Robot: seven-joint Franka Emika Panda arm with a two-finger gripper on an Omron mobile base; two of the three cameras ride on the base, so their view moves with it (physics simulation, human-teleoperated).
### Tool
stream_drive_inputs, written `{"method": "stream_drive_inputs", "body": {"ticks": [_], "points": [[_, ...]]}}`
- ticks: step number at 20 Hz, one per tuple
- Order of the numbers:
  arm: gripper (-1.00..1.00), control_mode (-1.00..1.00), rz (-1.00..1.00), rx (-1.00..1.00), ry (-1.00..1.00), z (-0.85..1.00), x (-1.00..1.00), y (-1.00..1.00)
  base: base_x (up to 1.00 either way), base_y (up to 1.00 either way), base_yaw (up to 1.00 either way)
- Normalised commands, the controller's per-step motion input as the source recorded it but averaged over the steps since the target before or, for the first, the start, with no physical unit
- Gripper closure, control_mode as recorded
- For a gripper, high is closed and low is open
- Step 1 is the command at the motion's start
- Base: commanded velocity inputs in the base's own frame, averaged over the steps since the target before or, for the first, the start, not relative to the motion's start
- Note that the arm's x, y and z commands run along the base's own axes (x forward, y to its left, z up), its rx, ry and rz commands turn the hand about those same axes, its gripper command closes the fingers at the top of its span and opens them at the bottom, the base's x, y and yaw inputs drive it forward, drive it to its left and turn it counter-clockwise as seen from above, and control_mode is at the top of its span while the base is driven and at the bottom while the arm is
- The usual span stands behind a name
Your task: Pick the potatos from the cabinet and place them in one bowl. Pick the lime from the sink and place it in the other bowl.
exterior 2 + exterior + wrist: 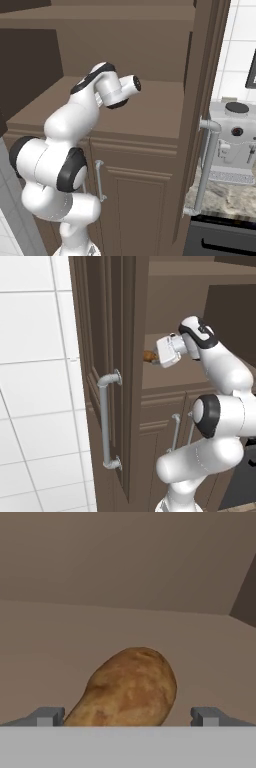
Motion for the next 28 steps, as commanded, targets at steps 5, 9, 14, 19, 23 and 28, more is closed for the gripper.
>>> {"method": "stream_drive_inputs", "body": {"ticks": [5,9,14,19,23,28], "points": [[-1.00,-1.00,0.00,0.00,0.00,-0.06,0.19,0.10,0.00,0.00,0.00],[-1.00,-1.00,0.00,0.00,0.00,-0.11,0.14,0.08,0.00,0.00,0.00],[1.00,-1.00,0.00,0.00,0.00,-0.08,0.09,0.08,0.00,0.00,0.00],[1.00,-1.00,0.00,0.00,0.00,0.00,0.03,0.08,0.00,0.00,0.00],[1.00,-1.00,0.00,0.00,0.00,0.00,0.00,0.05,0.00,0.00,0.00],[1.00,-1.00,0.00,0.00,0.00,0.00,0.00,0.00,0.00,0.00,0.00]]}}
